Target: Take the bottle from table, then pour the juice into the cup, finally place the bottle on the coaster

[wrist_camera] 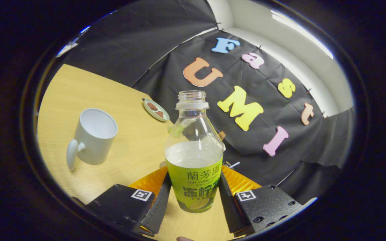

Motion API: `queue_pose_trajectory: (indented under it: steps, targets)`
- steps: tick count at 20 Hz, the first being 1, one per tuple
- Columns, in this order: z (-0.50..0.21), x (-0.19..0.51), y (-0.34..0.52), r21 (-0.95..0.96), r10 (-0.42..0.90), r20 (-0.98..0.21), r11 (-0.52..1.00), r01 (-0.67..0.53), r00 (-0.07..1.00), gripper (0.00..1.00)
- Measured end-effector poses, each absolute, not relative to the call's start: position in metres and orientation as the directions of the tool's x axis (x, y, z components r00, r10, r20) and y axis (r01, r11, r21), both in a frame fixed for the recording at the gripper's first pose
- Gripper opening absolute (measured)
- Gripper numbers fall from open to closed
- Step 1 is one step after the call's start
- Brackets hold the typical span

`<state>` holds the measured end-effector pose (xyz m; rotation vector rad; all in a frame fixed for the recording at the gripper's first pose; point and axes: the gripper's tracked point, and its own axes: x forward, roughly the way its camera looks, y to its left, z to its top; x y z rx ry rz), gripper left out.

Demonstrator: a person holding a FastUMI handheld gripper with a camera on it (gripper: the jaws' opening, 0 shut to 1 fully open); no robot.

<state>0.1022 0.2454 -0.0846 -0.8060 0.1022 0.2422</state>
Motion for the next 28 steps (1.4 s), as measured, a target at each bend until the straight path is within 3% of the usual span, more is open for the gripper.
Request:
queue_pose_trajectory:
  steps: [14, 28]
  targets:
    - [-0.073, 0.102, 0.273, -0.948, 0.197, -0.053, 0.298, -0.111, 0.979, 0.77]
    - [-0.065, 0.106, 0.292, -0.992, 0.225, -0.016, 0.121, -0.044, 0.974, 0.77]
